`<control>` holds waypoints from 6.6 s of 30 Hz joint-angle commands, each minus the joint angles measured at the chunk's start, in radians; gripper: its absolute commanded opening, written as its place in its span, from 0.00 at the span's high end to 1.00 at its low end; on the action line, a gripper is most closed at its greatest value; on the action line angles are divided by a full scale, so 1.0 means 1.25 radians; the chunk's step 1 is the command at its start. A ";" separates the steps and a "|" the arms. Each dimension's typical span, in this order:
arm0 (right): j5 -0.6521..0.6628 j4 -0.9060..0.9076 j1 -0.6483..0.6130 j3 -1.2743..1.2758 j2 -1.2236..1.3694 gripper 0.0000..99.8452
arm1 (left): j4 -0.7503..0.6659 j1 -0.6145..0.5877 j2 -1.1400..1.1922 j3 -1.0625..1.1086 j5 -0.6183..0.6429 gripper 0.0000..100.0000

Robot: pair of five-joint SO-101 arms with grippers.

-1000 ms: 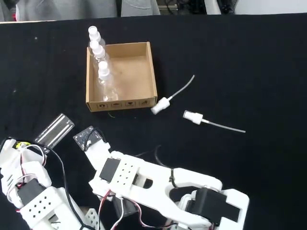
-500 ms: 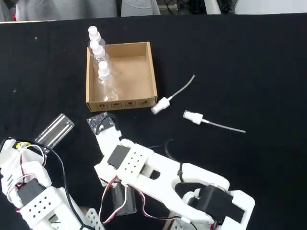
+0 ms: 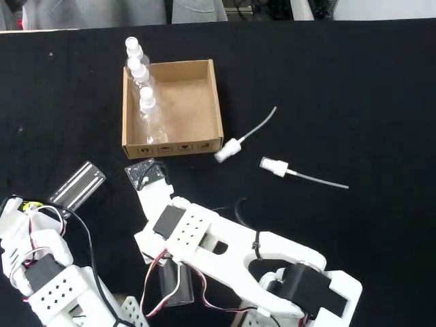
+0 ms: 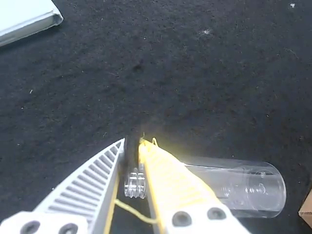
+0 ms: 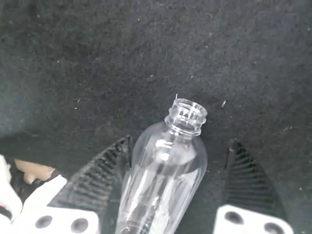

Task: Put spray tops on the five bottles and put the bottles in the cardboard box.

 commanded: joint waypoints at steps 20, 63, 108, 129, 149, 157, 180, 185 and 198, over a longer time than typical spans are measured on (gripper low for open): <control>0.120 0.002 0.028 -0.039 -0.045 0.85 | -0.021 -0.009 -0.011 -0.058 -0.006 0.95; 0.475 0.068 0.156 -0.111 -0.007 0.70 | -0.021 -0.010 -0.011 -0.057 -0.006 0.95; 0.745 0.187 0.236 -0.182 -0.012 0.91 | -0.022 -0.007 -0.011 -0.051 -0.006 0.96; 0.841 0.167 0.657 -0.168 -0.282 0.91 | -0.022 -0.002 -0.011 -0.050 -0.006 0.96; 0.587 -0.049 0.966 -0.148 -0.278 0.91 | -0.022 -0.008 -0.011 -0.050 -0.006 0.96; 0.530 -0.351 0.973 0.025 -0.278 0.91 | -0.022 -0.008 -0.011 -0.050 -0.006 0.96; 0.491 -0.668 0.994 0.087 -0.117 0.91 | -0.022 -0.006 -0.011 -0.050 -0.006 0.96; 0.492 -0.597 0.992 0.080 -0.111 0.91 | -0.022 -0.003 -0.011 -0.050 -0.006 0.96; 0.545 -0.266 0.827 0.082 -0.241 0.91 | -0.022 -0.002 -0.011 -0.050 -0.006 0.96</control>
